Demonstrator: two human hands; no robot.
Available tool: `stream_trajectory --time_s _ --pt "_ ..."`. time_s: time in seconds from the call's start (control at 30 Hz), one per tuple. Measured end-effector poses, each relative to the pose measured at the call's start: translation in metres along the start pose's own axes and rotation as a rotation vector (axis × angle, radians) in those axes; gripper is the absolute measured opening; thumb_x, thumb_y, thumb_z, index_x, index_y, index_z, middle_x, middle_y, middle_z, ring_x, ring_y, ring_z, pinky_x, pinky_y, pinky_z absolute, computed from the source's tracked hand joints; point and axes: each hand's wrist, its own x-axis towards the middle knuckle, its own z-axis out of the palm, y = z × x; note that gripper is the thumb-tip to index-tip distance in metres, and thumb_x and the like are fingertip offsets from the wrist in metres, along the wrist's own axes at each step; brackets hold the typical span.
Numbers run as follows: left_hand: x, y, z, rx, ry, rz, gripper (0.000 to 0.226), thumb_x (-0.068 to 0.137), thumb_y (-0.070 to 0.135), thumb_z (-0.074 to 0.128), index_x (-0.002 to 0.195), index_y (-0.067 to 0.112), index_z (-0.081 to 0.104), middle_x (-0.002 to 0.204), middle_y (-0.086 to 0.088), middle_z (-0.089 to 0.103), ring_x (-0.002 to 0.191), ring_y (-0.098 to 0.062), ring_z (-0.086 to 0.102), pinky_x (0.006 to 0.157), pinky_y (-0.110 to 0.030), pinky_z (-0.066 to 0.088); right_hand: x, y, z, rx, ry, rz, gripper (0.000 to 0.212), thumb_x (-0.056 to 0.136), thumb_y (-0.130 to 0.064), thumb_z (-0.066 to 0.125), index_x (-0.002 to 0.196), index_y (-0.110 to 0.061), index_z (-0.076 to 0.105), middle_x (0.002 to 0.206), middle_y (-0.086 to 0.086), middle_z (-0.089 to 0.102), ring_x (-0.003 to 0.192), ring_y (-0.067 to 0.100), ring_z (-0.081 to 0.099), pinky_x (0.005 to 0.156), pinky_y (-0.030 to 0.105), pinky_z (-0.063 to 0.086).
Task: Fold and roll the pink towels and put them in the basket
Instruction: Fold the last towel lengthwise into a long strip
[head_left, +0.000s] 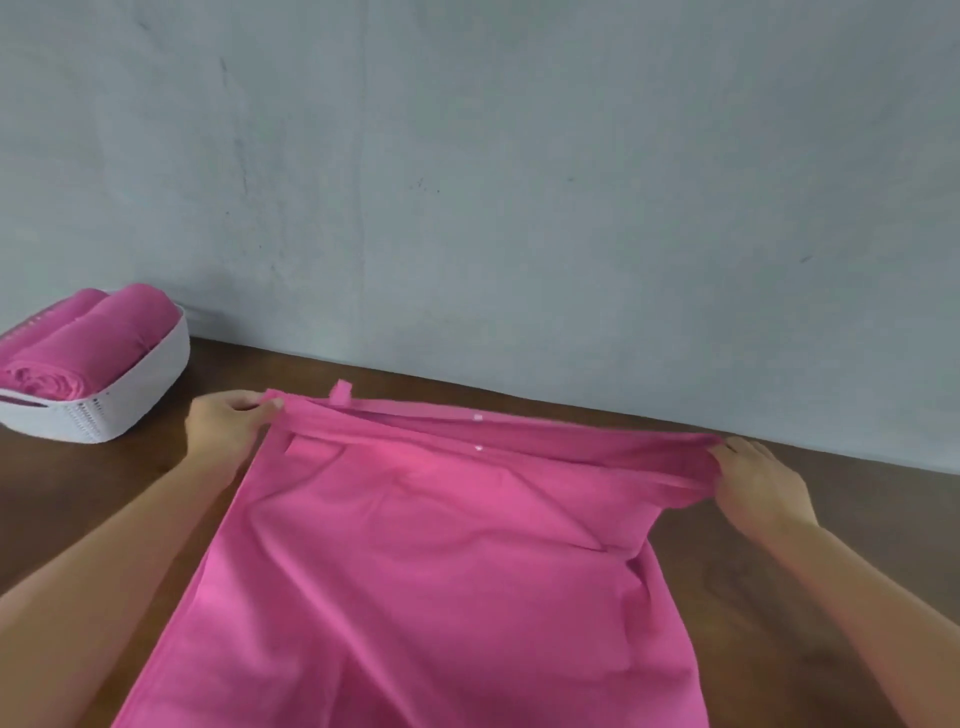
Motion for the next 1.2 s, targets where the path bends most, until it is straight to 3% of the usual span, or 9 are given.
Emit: stream_trajectory --time_s 0.17,0.27,0.47,0.6,0.7,0.8,0.97,1.13,1.2 --pt "-0.049 0.021 -0.024 0.006 0.046 0.012 0.007 0.085 0.020 0.078 0.084 0.013 0.076 0.090 -0.013 0.075 0.077 -0.026 0.064 0.075 -0.040 0.053 -0.008 0.031 0.010 0.030 0.047 -0.058 0.033 0.095 -0.015 0.043 0.121 -0.010 0.064 0.122 0.001 0.060 0.116 0.022 0.054 0.085 0.041 0.053" --pt "-0.097 0.029 -0.040 -0.007 0.097 0.017 0.009 0.086 0.022 0.078 0.085 0.013 0.077 0.087 -0.009 0.075 0.082 -0.030 0.072 0.084 -0.046 0.059 -0.012 0.047 0.019 0.000 0.027 -0.113 0.035 0.092 -0.017 0.051 0.124 -0.009 0.062 0.125 0.002 0.060 0.119 0.022 0.053 0.084 0.040 0.052" --pt "-0.195 0.033 -0.065 0.022 0.183 0.031 0.008 0.085 0.021 0.079 0.085 0.014 0.078 0.086 -0.006 0.076 0.088 -0.024 0.072 0.091 -0.041 0.057 -0.024 0.062 0.046 -0.045 0.120 -0.223 0.010 0.077 -0.005 0.074 0.082 0.003 0.071 0.080 0.014 0.062 0.084 0.037 0.060 0.055 0.041 0.049" --pt "-0.250 0.033 -0.079 0.070 0.199 0.015 0.007 0.086 0.016 0.078 0.084 0.008 0.077 0.084 -0.007 0.075 0.075 -0.017 0.067 0.075 -0.028 0.053 -0.043 0.056 0.040 0.016 0.068 -0.167 0.013 0.089 -0.005 0.058 0.094 -0.001 0.069 0.089 0.009 0.060 0.098 0.031 0.060 0.063 0.037 0.046" --pt "-0.283 0.021 -0.097 0.191 0.169 0.005 0.015 0.085 0.016 0.079 0.078 0.005 0.074 0.070 -0.008 0.066 0.061 -0.016 0.053 0.062 -0.026 0.042 -0.054 0.058 0.037 0.115 0.002 -0.115 0.016 0.094 -0.016 0.058 0.100 -0.008 0.070 0.084 0.005 0.054 0.094 0.030 0.065 0.064 0.035 0.045" --pt "-0.310 0.015 -0.118 0.223 0.152 -0.006 0.016 0.083 0.015 0.081 0.074 0.005 0.073 0.075 -0.024 0.067 0.065 -0.018 0.055 0.066 -0.033 0.045 -0.065 0.059 0.033 0.186 -0.015 -0.138 0.015 0.095 -0.029 0.063 0.094 -0.017 0.073 0.086 0.003 0.065 0.085 0.028 0.067 0.061 0.031 0.043" --pt "-0.340 0.013 -0.152 0.255 0.182 0.012 0.011 0.083 0.010 0.080 0.073 0.011 0.075 0.071 -0.015 0.071 0.066 -0.022 0.064 0.070 -0.033 0.050 -0.087 0.051 0.014 0.306 0.023 -0.213 0.013 0.094 -0.027 0.065 0.084 -0.023 0.073 0.081 -0.002 0.062 0.073 0.023 0.055 0.061 0.032 0.043" --pt "-0.379 -0.007 -0.210 0.291 0.273 -0.028 0.027 0.088 0.013 0.075 0.072 -0.007 0.065 0.060 -0.010 0.059 0.055 -0.019 0.052 0.060 -0.029 0.038 -0.121 0.019 0.005 0.323 0.001 -0.380 0.022 0.096 -0.026 0.062 0.075 -0.028 0.067 0.079 -0.009 0.058 0.074 0.017 0.058 0.065 0.037 0.052" --pt "-0.402 -0.020 -0.241 0.314 0.294 -0.048 0.034 0.089 0.017 0.074 0.068 -0.005 0.060 0.057 -0.009 0.056 0.058 -0.020 0.049 0.060 -0.032 0.036 -0.137 -0.001 0.004 0.306 -0.012 -0.428 0.024 0.098 -0.027 0.059 0.075 -0.028 0.067 0.079 -0.010 0.056 0.076 0.017 0.058 0.068 0.040 0.053"
